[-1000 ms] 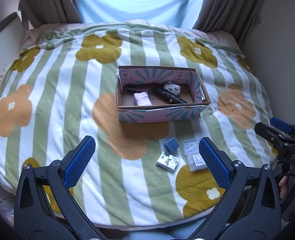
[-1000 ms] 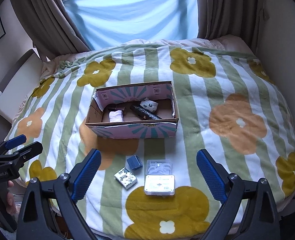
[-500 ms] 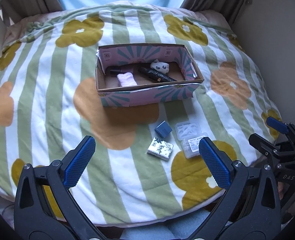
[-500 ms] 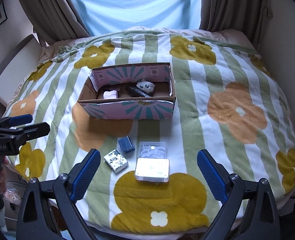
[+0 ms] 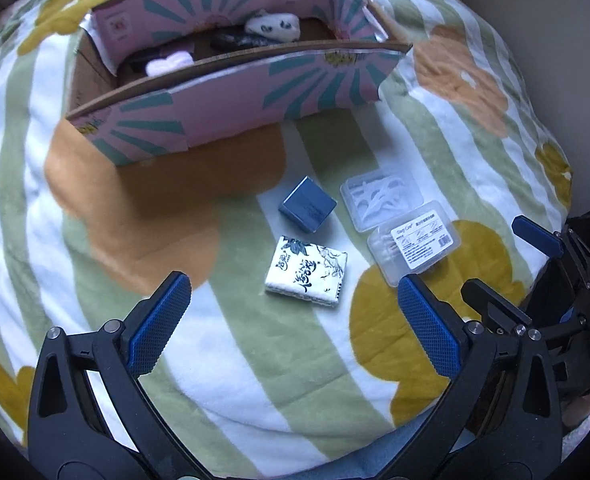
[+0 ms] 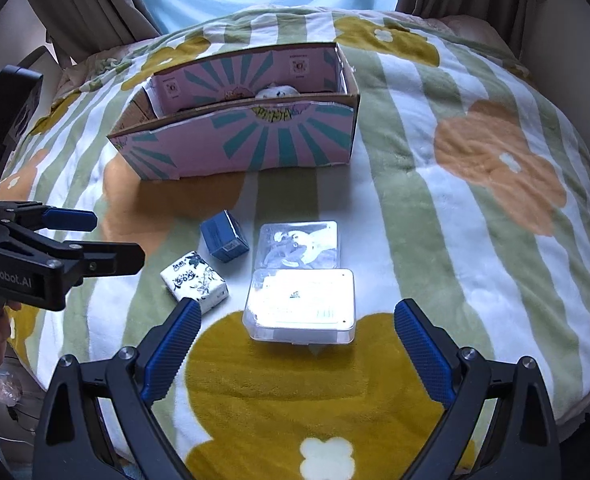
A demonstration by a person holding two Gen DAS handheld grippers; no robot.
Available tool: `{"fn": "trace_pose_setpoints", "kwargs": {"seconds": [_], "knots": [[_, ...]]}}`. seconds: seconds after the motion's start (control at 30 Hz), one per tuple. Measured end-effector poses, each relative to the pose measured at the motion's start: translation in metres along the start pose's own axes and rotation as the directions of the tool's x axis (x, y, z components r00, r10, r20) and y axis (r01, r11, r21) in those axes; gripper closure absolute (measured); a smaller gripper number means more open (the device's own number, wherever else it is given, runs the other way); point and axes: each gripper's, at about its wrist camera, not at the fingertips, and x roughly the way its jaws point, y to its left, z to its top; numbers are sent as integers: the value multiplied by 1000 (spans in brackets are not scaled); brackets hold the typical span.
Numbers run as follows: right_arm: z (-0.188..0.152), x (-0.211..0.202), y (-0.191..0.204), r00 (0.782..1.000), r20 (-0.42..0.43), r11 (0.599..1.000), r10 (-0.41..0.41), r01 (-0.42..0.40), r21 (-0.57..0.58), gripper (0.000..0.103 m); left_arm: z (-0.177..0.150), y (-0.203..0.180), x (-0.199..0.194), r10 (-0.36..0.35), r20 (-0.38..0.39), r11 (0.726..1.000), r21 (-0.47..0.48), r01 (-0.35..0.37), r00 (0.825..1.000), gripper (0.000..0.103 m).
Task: Organize objects
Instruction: 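Move both tools toward the blue cube, white packet and clear cases, then grasp the white tissue packet with the left tool while the right tool grasps the labelled clear case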
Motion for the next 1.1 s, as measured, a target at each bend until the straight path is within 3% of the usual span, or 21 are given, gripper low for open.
{"fn": "trace_pose_setpoints", "kwargs": {"seconds": [0.33, 0.47, 0.53, 0.67, 0.8, 1.1], "knots": [[-17, 58, 5, 999, -21, 998, -38, 37, -44, 7, 0, -7, 82, -30, -113, 997, 70, 38, 993, 5], [-15, 69, 5, 999, -33, 998, -44, 42, -48, 7, 2, -6, 97, -29, -142, 996, 75, 40, 989, 15], [-14, 72, 4, 999, -37, 998, -39, 37, -45, 13, 3, -8, 101, -33, -151, 996, 79, 45, 988, 18], [-13, 75, 3, 998, -44, 999, -34, 32, -39, 15, 2, -14, 105, -10, -169, 991, 127, 32, 986, 41], [-11, 76, 2, 998, -52, 999, -37, 35, -36, 16, 2, -18, 103, 2, -167, 988, 153, 24, 986, 42], [-3, 60, -1, 998, -41, 999, -42, 41, -35, 16, 4, -14, 80, -24, -141, 992, 115, 40, 990, 42]]}}
